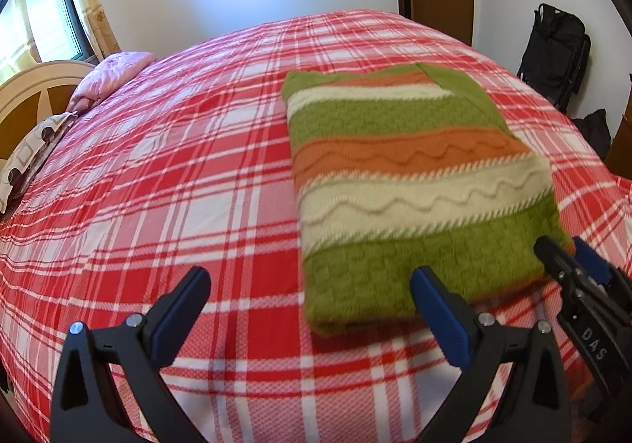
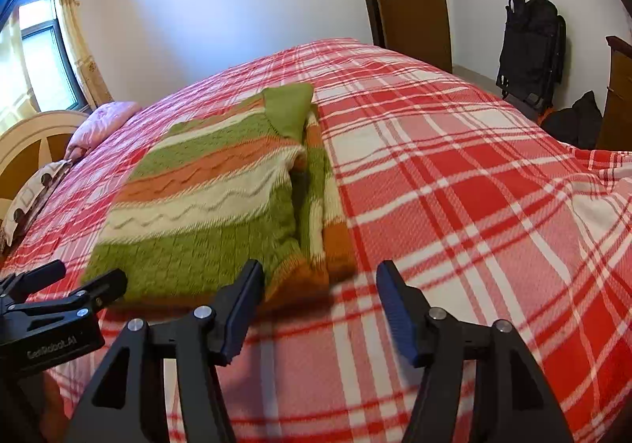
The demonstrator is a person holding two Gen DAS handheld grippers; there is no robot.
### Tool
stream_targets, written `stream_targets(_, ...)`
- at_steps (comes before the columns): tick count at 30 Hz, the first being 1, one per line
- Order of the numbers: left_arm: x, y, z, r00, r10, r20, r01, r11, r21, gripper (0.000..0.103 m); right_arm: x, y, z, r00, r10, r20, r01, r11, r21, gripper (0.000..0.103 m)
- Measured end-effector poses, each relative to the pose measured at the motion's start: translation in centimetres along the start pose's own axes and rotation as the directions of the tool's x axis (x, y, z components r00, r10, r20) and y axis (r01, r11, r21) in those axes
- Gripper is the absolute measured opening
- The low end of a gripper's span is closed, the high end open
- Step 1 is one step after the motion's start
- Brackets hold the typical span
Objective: Fold small clothes
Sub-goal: 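Straighten the folded sweater edge with the right gripper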
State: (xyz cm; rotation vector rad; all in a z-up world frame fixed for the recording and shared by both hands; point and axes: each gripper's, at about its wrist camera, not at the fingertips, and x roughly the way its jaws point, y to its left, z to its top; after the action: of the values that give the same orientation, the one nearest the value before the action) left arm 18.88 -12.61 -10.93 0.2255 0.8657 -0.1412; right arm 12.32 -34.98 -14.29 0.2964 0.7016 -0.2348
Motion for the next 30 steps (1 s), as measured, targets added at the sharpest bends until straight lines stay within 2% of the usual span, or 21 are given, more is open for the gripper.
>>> stream_targets(3, -0.2, 0.9, -0.5, 0.999, -0.053, 0.0, 0.053, 0.999, -0.007, 0.103, -0.9, 0.1, 0.2, 0.999, 0.03, -0.026, -0.031, 0.999, -0.031, 0.061)
stream_targets(6, -0.6, 2.4, -0.6, 0.992, -0.124, -0.002, 0.124, 0.991, -0.039, 0.103, -2.6, 0.0, 1.0, 0.995, 0.098, 0.019, -0.097, 0.995, -0.039, 0.061)
stream_targets(8, -0.9, 3.2, -0.1, 0.992, -0.128, 0.017, 0.129, 0.99, -0.06, 0.103, -3.7, -0.3, 2.5, 0.99, 0.127, 0.068, -0.125, 0.992, -0.033, 0.063)
stream_targets(9, -1.0, 3.5, 0.3, 0.992, -0.119, 0.031, 0.121, 0.99, -0.07, 0.103, -3.9, -0.4, 3.3, 0.986, 0.144, 0.082, -0.143, 0.989, -0.023, 0.068)
stream_targets(13, -0.8, 4.8, 3.2, 0.991, -0.127, 0.051, 0.133, 0.983, -0.129, 0.103, -2.4, -0.9, 7.4, 0.975, 0.206, 0.081, -0.209, 0.977, 0.034, 0.071)
stream_targets(16, 0.3, 4.9, 5.3, 0.989, -0.143, 0.036, 0.147, 0.979, -0.141, 0.103, -0.5, -0.8, 8.8, 0.98, 0.194, 0.044, -0.195, 0.98, 0.025, 0.071)
stream_targets(20, 2.4, 3.8, 7.3, 0.987, -0.161, 0.007, 0.16, 0.976, -0.145, 0.103, 2.4, -1.0, 9.0, 0.981, 0.195, -0.018, -0.195, 0.98, 0.034, 0.071)
stream_targets(30, 6.3, 1.2, 8.6, 0.982, -0.175, -0.076, 0.163, 0.975, -0.149, 0.103, 5.4, -1.5, 9.5, 0.977, 0.208, -0.056, -0.205, 0.977, 0.059, 0.071)
